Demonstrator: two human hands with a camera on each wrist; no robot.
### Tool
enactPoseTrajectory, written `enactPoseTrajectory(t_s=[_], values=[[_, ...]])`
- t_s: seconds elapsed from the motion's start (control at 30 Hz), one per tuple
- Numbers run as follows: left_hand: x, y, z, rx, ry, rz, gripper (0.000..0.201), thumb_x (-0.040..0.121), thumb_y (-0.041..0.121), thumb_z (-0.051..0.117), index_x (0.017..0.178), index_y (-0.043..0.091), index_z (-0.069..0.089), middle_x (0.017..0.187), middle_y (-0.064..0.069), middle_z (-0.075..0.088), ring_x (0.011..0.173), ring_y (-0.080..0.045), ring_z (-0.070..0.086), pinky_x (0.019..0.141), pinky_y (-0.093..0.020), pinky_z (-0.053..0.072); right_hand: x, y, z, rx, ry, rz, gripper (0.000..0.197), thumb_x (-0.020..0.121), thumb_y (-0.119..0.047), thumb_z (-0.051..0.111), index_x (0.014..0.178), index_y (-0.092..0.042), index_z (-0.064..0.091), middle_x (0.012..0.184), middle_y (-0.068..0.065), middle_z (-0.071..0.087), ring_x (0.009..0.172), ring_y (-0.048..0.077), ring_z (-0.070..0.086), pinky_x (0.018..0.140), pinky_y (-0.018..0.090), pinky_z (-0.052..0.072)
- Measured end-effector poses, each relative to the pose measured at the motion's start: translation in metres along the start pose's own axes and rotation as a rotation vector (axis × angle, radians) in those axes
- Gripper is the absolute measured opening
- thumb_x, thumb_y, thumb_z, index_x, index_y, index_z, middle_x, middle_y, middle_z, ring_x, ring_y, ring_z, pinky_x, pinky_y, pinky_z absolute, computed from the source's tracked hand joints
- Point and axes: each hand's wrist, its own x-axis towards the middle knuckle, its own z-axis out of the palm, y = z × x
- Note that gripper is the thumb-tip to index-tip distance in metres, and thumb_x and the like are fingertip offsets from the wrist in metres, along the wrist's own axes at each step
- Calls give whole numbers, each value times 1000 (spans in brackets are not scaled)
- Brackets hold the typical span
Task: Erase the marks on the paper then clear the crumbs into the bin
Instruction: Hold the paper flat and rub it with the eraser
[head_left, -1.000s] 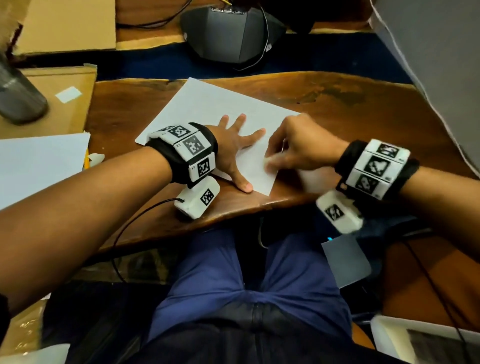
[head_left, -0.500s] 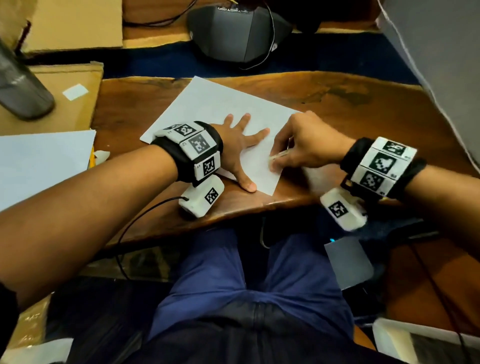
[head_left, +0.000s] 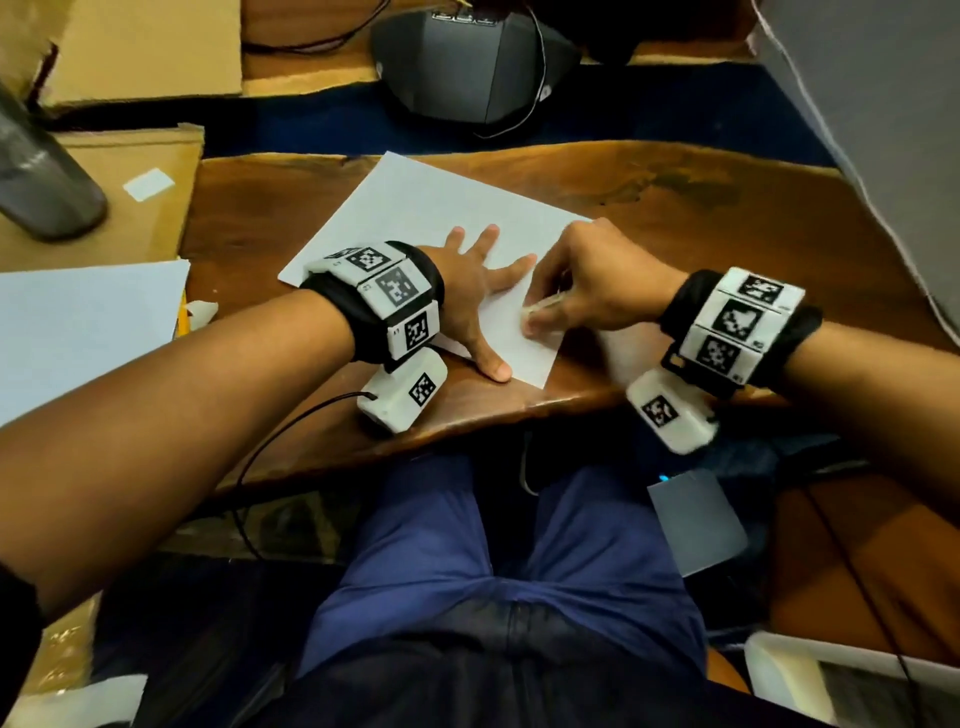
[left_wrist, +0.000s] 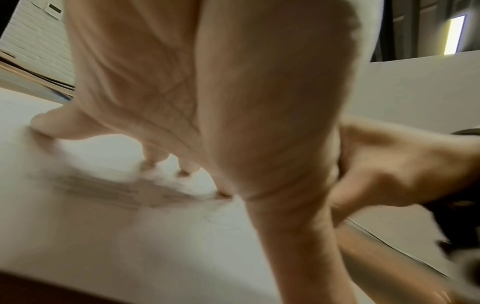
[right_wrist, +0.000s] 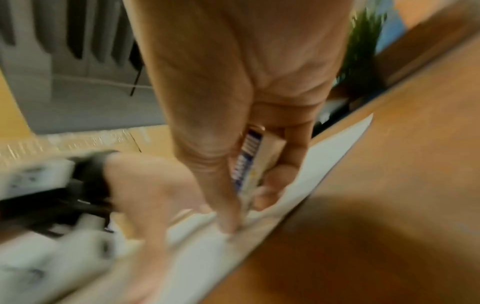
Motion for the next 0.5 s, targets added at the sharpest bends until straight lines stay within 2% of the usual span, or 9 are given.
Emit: enactPoseTrajectory(t_s=[0.07, 0.13, 0.2, 0.3, 0.4, 0.5], values=[[0, -2, -1, -8, 0, -1, 143, 43, 84, 71, 146, 50, -22, 157, 0, -35, 146, -38, -23, 114, -68, 10, 2, -1, 2, 4, 19, -10, 13, 74, -29, 85, 77, -18, 79, 72, -8, 71, 63, 0, 58, 60, 16, 42], [-2, -2, -2, -18, -9, 5, 142, 45, 82, 72, 148, 49, -20, 157, -1, -35, 145, -39, -24, 114, -68, 9, -1, -10, 10, -35, -70, -89, 16, 73, -33, 84, 71, -19, 77, 66, -13, 68, 62, -3, 56, 60, 8, 37], [-2, 0, -2, -5, -7, 3, 141, 46, 82, 72, 147, 49, -20, 157, -1, -35, 145, -38, -24, 114, -68, 10, 1, -7, 7, -44, -70, -82, 16, 75, -33, 84, 76, -18, 79, 71, -12, 71, 63, -3, 56, 58, 7, 36], [0, -1, -1, 2, -1, -3, 142, 44, 84, 71, 148, 49, -20, 157, 0, -34, 146, -37, -23, 113, -69, 12, 6, 2, 2, -37, 57, -34, 14, 75, -27, 85, 83, -16, 81, 79, -4, 74, 68, 5, 61, 58, 11, 38], [-1, -3, -1, -22, -15, 13, 143, 41, 84, 72, 148, 50, -18, 157, -1, -35, 145, -39, -24, 113, -70, 10, 0, -13, 13, -85, -45, -148, 11, 77, -26, 83, 80, -17, 80, 76, -6, 73, 71, 10, 63, 64, 21, 47], [0, -1, -1, -2, -7, 23, 140, 43, 84, 71, 148, 51, -16, 157, -1, -35, 146, -38, -24, 113, -70, 12, 4, -5, 7, -33, -22, -97, 14, 75, -27, 85, 86, -20, 81, 82, -6, 76, 76, 9, 65, 67, 20, 49]])
